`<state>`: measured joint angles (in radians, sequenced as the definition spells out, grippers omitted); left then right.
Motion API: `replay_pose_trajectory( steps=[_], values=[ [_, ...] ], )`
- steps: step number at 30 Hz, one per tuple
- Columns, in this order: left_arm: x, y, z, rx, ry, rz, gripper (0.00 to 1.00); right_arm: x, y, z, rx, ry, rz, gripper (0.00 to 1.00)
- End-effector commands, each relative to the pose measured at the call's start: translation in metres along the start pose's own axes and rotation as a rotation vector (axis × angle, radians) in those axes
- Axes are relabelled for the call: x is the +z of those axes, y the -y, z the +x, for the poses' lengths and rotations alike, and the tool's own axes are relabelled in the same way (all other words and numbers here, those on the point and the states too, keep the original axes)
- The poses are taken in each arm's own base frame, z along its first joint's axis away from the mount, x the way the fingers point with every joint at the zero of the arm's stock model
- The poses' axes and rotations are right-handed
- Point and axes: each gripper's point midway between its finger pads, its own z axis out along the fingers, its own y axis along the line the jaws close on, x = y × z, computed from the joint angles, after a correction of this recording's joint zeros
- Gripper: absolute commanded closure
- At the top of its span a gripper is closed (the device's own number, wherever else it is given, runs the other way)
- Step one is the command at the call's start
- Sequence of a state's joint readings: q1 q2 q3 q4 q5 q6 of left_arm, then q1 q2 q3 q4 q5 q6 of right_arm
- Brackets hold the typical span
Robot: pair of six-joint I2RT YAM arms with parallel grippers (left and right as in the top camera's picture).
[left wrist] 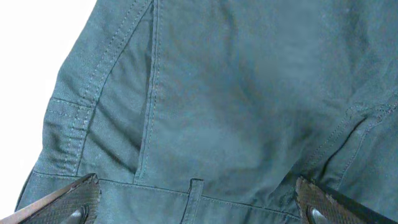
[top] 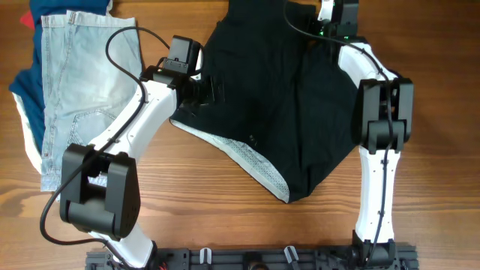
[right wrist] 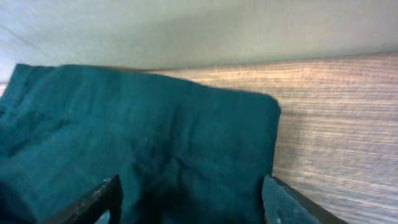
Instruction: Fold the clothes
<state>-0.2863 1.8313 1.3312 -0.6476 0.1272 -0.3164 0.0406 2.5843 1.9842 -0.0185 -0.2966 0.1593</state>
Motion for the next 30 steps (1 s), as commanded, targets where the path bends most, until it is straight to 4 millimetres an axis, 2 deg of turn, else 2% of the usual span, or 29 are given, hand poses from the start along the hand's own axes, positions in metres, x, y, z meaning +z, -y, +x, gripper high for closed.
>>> replay_pose_trajectory(
  steps=[1, 7, 14, 15, 17, 18, 19, 22, 23, 26, 30],
  values=[
    [-0.007, 0.004, -0.006, -0.002, 0.025, 0.001, 0.00, 0.010, -0.003, 0.014, 0.028, -0.020, -0.019, 0.29],
    [-0.007, 0.004, -0.006, -0.003, 0.024, 0.002, 0.00, 0.010, -0.002, 0.017, 0.030, -0.029, -0.015, 0.30],
    [-0.006, 0.005, -0.004, -0.003, 0.018, 0.002, 0.00, 0.018, 0.004, 0.040, 0.069, -0.077, -0.010, 0.35],
    [-0.006, 0.006, -0.004, -0.001, 0.018, 0.002, 0.00, 0.018, 0.004, 0.041, 0.070, -0.082, -0.009, 0.38],
    [-0.006, 0.007, -0.003, 0.001, 0.018, 0.003, 0.00, 0.018, 0.004, 0.043, 0.072, -0.088, -0.008, 0.51],
    [-0.006, 0.007, -0.003, 0.001, 0.018, 0.003, 0.00, 0.018, 0.005, 0.043, 0.073, -0.089, -0.005, 0.66],
    [-0.006, 0.007, -0.003, 0.001, 0.018, 0.003, 0.00, 0.018, 0.007, 0.044, 0.078, -0.094, 0.004, 0.75],
    [-0.006, 0.007, -0.004, 0.001, 0.018, 0.003, 0.00, 0.015, 0.016, 0.049, 0.109, -0.117, 0.044, 0.92],
    [-0.006, 0.007, -0.004, 0.001, 0.018, 0.003, 0.00, 0.013, 0.020, 0.051, 0.124, -0.128, 0.062, 0.96],
    [-0.006, 0.007, -0.004, 0.001, 0.019, 0.003, 0.01, 0.002, 0.035, 0.049, 0.170, -0.150, 0.109, 0.96],
    [-0.006, 0.007, -0.004, 0.001, 0.019, 0.003, 0.00, -0.032, 0.068, 0.026, 0.228, -0.150, 0.198, 0.96]
  ],
)
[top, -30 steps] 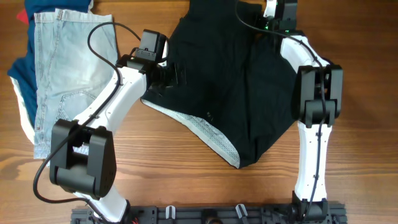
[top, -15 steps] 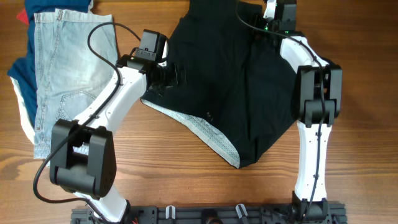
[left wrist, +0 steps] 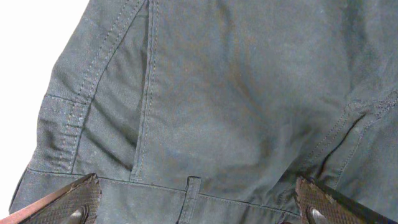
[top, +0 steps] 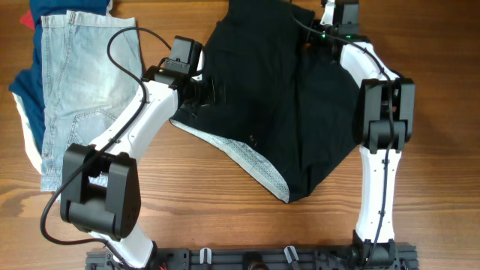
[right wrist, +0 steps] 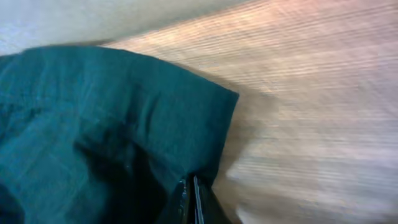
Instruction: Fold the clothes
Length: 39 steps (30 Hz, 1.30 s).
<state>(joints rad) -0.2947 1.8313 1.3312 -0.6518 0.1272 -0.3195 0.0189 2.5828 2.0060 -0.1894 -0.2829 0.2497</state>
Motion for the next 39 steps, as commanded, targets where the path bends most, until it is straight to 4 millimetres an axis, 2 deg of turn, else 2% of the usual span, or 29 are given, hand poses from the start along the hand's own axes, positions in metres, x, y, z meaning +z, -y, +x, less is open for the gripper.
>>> replay_pose_trajectory(
  steps=[1, 6, 10, 12, 13, 16, 18, 19, 21, 22, 24, 29, 32, 34, 39],
  values=[
    [-0.007, 0.004, -0.006, -0.002, 0.025, 0.002, 0.00, -0.032, 0.061, -0.010, 0.110, -0.011, 0.167, 0.96],
    [-0.006, 0.004, -0.007, -0.002, 0.028, 0.004, 0.00, -0.084, 0.123, -0.029, 0.198, -0.002, 0.294, 0.96],
    [-0.006, 0.010, -0.008, 0.010, 0.038, 0.013, 0.00, -0.115, 0.174, -0.025, 0.281, -0.018, 0.359, 0.96],
    [-0.006, 0.014, -0.008, 0.019, 0.042, 0.019, 0.00, -0.125, 0.190, -0.020, 0.300, -0.036, 0.349, 0.96],
    [-0.006, 0.017, -0.007, 0.025, 0.043, 0.022, 0.00, -0.126, 0.190, -0.020, 0.278, -0.047, 0.312, 0.96],
    [-0.005, 0.025, -0.006, 0.041, 0.047, 0.032, 0.00, -0.126, 0.179, -0.021, 0.191, -0.061, 0.216, 0.96],
    [-0.005, 0.028, -0.006, 0.047, 0.051, 0.036, 0.00, -0.121, 0.165, -0.023, 0.132, -0.065, 0.169, 0.88],
    [-0.005, 0.028, -0.006, 0.048, 0.052, 0.037, 0.00, -0.118, 0.156, -0.024, 0.099, -0.066, 0.146, 0.78],
    [-0.005, 0.028, -0.006, 0.048, 0.051, 0.037, 0.00, -0.110, 0.137, -0.027, 0.044, -0.062, 0.109, 0.42],
    [-0.005, 0.028, -0.006, 0.047, 0.051, 0.037, 0.00, -0.105, 0.126, -0.029, 0.017, -0.058, 0.098, 0.30],
    [-0.005, 0.028, -0.006, 0.047, 0.051, 0.036, 0.00, -0.093, 0.099, -0.034, -0.045, -0.039, 0.070, 0.21],
    [-0.005, 0.028, -0.005, 0.047, 0.048, 0.035, 0.00, -0.072, 0.048, -0.045, -0.153, 0.019, 0.047, 0.14],
    [-0.005, 0.028, -0.005, 0.047, 0.048, 0.035, 0.00, -0.058, 0.027, -0.046, -0.202, 0.042, 0.066, 0.14],
    [-0.005, 0.028, -0.005, 0.047, 0.048, 0.035, 0.00, -0.049, 0.013, -0.041, -0.222, 0.045, 0.055, 0.13],
    [-0.005, 0.028, -0.005, 0.047, 0.048, 0.035, 0.00, -0.036, -0.003, -0.036, -0.230, 0.054, 0.036, 0.15]
  ],
)
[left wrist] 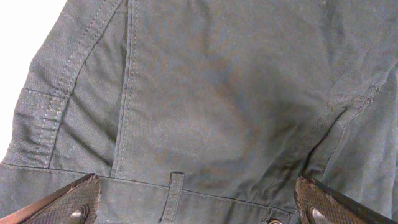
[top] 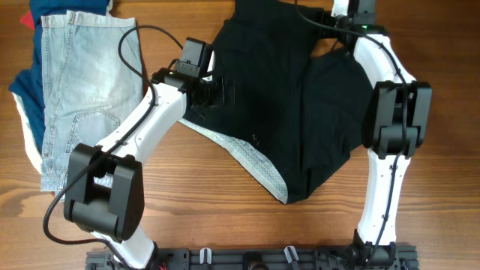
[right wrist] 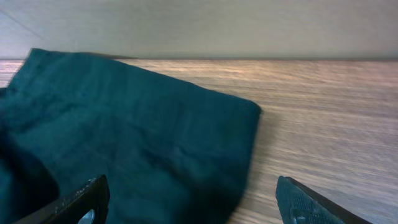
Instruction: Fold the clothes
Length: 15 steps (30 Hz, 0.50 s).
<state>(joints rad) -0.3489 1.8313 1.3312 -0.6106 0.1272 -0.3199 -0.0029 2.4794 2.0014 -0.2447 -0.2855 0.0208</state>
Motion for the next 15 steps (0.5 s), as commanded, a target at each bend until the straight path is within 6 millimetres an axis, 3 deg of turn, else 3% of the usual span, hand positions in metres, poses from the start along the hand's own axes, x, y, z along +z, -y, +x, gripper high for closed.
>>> replay_pose_trajectory(
  steps=[1, 15],
  values=[
    [-0.006, 0.002, -0.007, -0.006, 0.025, 0.000, 0.00, 0.007, 0.003, 0.005, 0.003, 0.003, 0.037, 0.16],
    [-0.006, 0.002, -0.007, -0.006, 0.024, 0.001, 0.00, 0.023, 0.008, 0.030, 0.068, -0.046, 0.067, 0.21]
  ],
)
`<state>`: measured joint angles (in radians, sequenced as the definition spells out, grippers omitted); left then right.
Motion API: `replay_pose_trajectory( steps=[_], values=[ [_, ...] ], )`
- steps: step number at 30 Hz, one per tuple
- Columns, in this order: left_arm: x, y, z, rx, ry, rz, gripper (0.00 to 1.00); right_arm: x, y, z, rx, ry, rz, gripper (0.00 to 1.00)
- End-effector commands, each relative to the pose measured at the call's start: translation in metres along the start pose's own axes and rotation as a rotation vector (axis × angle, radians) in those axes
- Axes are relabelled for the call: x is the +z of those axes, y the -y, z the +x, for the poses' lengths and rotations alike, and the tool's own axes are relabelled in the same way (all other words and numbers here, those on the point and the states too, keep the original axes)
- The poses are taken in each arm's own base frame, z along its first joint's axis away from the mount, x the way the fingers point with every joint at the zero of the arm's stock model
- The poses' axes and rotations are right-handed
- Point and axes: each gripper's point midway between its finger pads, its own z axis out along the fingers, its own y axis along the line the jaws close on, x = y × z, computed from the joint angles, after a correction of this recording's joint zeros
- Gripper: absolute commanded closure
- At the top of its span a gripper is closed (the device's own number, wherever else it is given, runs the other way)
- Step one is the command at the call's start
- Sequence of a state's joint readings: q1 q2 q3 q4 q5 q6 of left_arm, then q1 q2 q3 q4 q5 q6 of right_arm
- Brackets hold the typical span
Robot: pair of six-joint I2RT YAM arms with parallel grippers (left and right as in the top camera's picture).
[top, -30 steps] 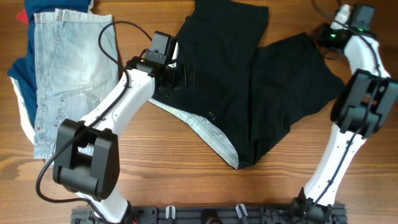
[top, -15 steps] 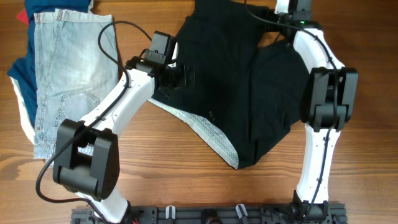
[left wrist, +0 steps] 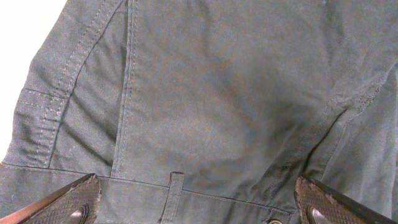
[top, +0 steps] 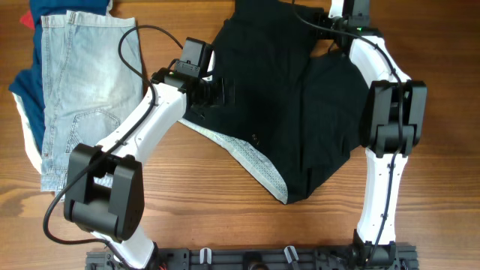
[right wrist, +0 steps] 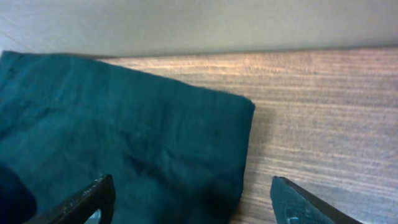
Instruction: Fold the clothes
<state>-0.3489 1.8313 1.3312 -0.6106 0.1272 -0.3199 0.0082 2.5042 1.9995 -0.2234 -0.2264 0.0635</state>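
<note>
Dark shorts (top: pixel 285 97) lie crumpled across the middle of the wooden table (top: pixel 225 217), a pale lining showing along the lower left hem (top: pixel 259 165). My left gripper (top: pixel 221 94) is open over the waistband (left wrist: pixel 186 193), whose belt loop (left wrist: pixel 175 196) lies between the fingers. My right gripper (top: pixel 341 22) is open at the far edge, over the corner of a dark leg (right wrist: pixel 230 124). In the right wrist view the cloth looks teal.
A folded pair of light denim shorts (top: pixel 86 82) lies at the far left on top of blue clothing (top: pixel 22 90). A dark rail (top: pixel 247 259) runs along the near table edge. Bare wood (right wrist: pixel 323 124) lies right of the leg corner.
My right gripper has shifted slightly left along the far edge; the leg corner sits a little higher in its view. The left gripper and the shorts are unchanged.
My right gripper stood open over the leg corner at the far edge. A second later it was shut on that corner. Later it was open again, further right, with the leg spread wider. The left gripper stayed open over the waistband, shifting slightly right.
</note>
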Motion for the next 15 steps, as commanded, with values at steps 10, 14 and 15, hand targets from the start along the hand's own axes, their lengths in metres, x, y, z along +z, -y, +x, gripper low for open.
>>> replay_pose_trajectory(
  steps=[10, 14, 15],
  values=[
    [-0.006, 0.003, -0.006, -0.004, 0.024, 0.001, 0.00, 0.022, 0.006, 0.055, 0.122, -0.138, 0.027, 0.24],
    [-0.006, 0.003, -0.007, -0.004, 0.024, 0.001, 0.00, 0.022, -0.003, 0.059, 0.141, -0.156, -0.024, 0.27],
    [-0.006, 0.003, -0.007, -0.004, 0.025, 0.001, 0.00, 0.022, -0.005, 0.062, 0.164, -0.167, -0.028, 0.27]
  ],
)
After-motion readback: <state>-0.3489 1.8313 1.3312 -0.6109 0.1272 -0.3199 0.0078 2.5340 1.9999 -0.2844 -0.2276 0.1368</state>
